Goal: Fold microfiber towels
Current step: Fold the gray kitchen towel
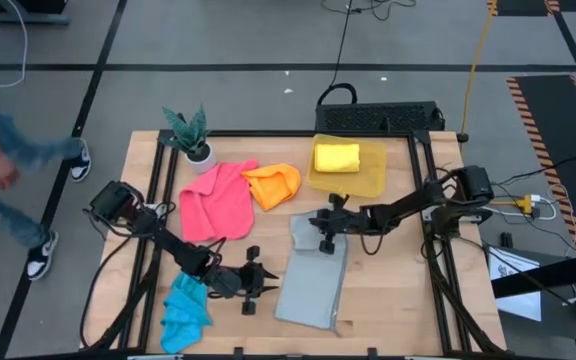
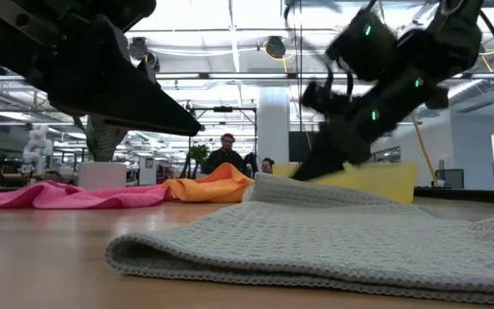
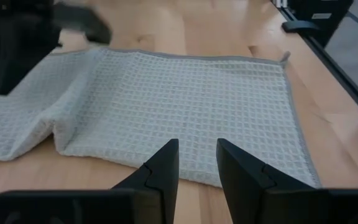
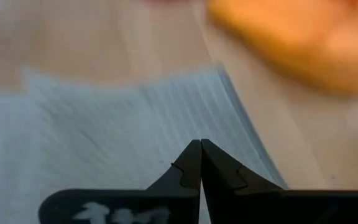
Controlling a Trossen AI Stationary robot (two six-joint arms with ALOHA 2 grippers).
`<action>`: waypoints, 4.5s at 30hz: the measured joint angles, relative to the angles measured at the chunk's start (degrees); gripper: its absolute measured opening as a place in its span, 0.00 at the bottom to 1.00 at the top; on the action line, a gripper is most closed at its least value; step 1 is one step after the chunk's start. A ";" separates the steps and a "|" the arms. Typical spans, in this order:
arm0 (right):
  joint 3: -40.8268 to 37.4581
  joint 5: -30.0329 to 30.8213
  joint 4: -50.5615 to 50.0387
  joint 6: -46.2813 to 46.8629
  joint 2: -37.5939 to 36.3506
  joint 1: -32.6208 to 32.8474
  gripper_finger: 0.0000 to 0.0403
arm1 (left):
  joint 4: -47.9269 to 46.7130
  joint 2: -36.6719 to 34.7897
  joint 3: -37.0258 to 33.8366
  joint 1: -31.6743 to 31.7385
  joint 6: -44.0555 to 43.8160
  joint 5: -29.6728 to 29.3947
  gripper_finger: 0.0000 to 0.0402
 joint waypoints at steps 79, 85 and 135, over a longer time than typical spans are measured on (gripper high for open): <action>18.22 10.89 -6.96 9.82 15.46 45.48 0.31 | 3.78 19.04 16.61 -2.15 -4.44 1.72 0.27; 18.30 10.95 -9.37 10.15 15.35 45.21 0.19 | 3.80 19.04 16.61 -2.03 -4.61 1.74 0.27; -0.58 3.47 -3.93 24.96 -4.71 27.02 0.01 | -14.64 8.44 16.61 -3.92 -9.11 -11.22 0.27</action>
